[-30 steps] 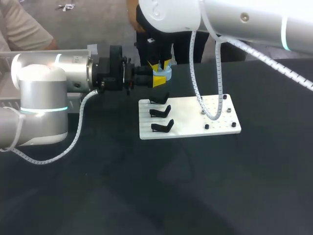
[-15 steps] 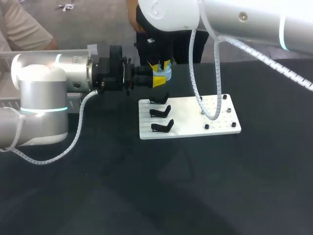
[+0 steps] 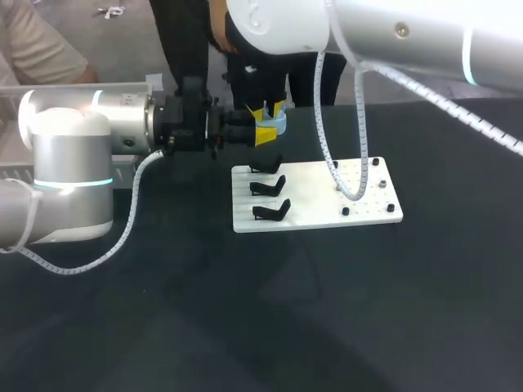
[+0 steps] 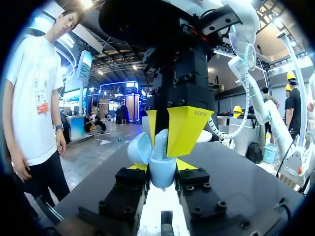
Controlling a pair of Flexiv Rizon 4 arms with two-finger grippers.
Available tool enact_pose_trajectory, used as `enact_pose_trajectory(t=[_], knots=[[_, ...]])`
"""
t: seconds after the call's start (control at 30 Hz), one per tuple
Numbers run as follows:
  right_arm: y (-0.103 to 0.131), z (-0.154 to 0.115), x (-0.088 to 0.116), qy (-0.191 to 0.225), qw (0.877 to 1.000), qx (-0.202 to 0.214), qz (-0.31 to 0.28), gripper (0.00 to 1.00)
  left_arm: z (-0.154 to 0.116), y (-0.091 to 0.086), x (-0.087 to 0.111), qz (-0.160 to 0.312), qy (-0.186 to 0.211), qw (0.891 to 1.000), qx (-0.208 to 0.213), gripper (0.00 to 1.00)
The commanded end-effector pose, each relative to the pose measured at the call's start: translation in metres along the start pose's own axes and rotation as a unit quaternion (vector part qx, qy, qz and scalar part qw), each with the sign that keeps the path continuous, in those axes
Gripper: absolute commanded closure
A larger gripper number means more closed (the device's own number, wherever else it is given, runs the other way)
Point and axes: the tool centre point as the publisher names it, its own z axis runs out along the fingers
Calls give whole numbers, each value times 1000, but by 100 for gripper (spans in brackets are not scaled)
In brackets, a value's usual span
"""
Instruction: Pick up each earbud case from the left stands, insert the matching earbuds, close the lid, and place the case in the box.
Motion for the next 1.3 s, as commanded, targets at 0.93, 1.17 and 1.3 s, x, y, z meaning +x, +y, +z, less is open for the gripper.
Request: enact_pose_trajectory(t=[0.93, 1.17, 1.3], knots=[[1, -3, -3, 1, 1000, 14, 10, 66, 1, -2, 0, 2, -2, 1000, -3, 100], [0, -8, -3, -2, 1000, 18, 13, 63, 1, -2, 0, 2, -2, 1000, -3, 100], [-2, -15, -2, -7, 1000, 22, 16, 60, 1, -2, 0, 2, -2, 1000, -3, 100]])
